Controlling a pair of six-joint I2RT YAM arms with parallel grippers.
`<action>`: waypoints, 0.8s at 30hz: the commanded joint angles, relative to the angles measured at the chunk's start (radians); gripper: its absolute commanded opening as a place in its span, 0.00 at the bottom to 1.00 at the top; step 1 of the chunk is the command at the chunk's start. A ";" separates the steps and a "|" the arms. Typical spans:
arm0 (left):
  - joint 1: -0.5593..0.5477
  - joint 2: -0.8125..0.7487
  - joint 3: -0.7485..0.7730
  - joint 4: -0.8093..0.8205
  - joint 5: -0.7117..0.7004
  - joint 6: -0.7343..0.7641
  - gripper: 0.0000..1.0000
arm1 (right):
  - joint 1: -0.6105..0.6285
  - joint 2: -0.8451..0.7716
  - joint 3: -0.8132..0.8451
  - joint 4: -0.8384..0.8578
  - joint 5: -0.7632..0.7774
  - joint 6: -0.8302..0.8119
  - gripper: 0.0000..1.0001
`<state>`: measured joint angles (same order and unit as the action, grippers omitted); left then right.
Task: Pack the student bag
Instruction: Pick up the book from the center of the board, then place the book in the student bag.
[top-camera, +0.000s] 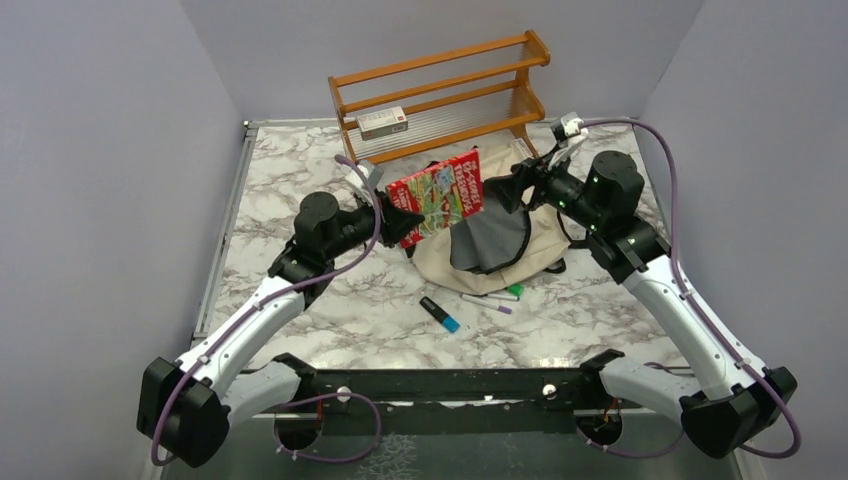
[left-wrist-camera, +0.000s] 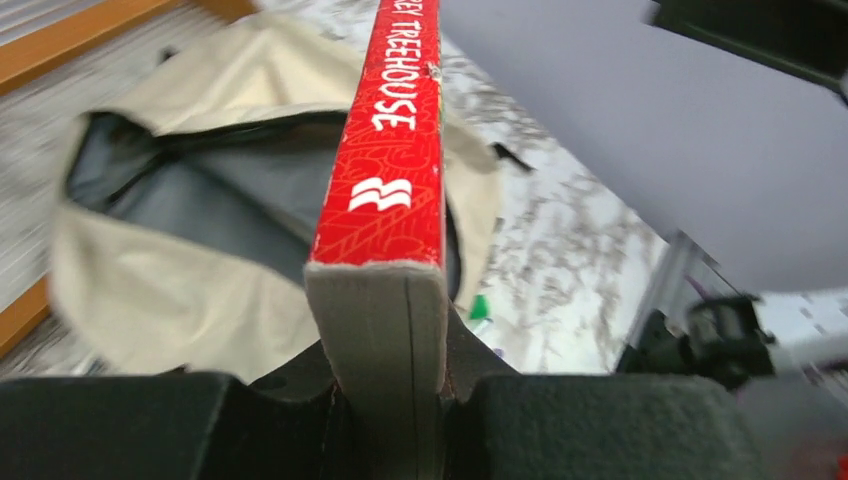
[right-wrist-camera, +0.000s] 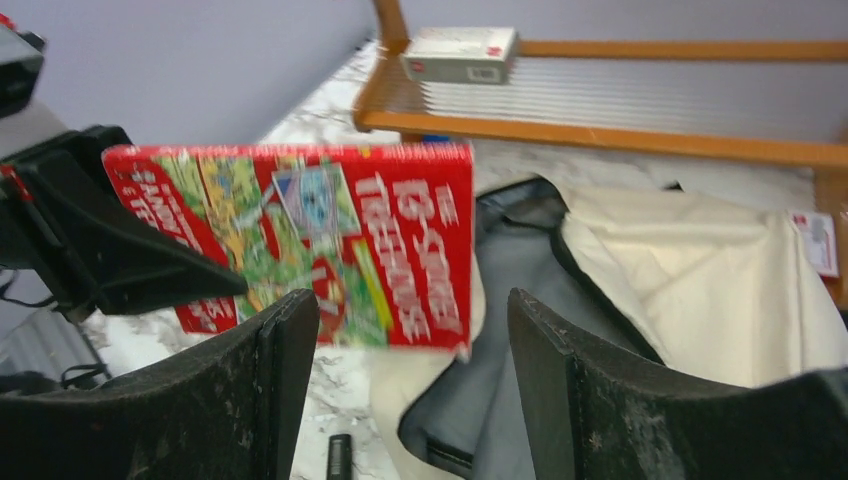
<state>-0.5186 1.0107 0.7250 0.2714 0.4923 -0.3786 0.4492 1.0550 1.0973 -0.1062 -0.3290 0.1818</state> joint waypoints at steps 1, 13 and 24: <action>0.086 0.030 0.118 -0.185 -0.251 -0.075 0.00 | -0.003 0.073 0.068 -0.171 0.176 -0.018 0.72; 0.144 0.083 0.265 -0.525 -0.483 -0.132 0.00 | 0.100 0.504 0.201 -0.363 0.358 -0.074 0.63; 0.144 0.090 0.212 -0.468 -0.401 -0.208 0.00 | 0.171 0.770 0.311 -0.380 0.582 -0.136 0.74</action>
<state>-0.3752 1.1114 0.9371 -0.2726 0.0589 -0.5491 0.5983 1.7603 1.3624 -0.4652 0.0986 0.0872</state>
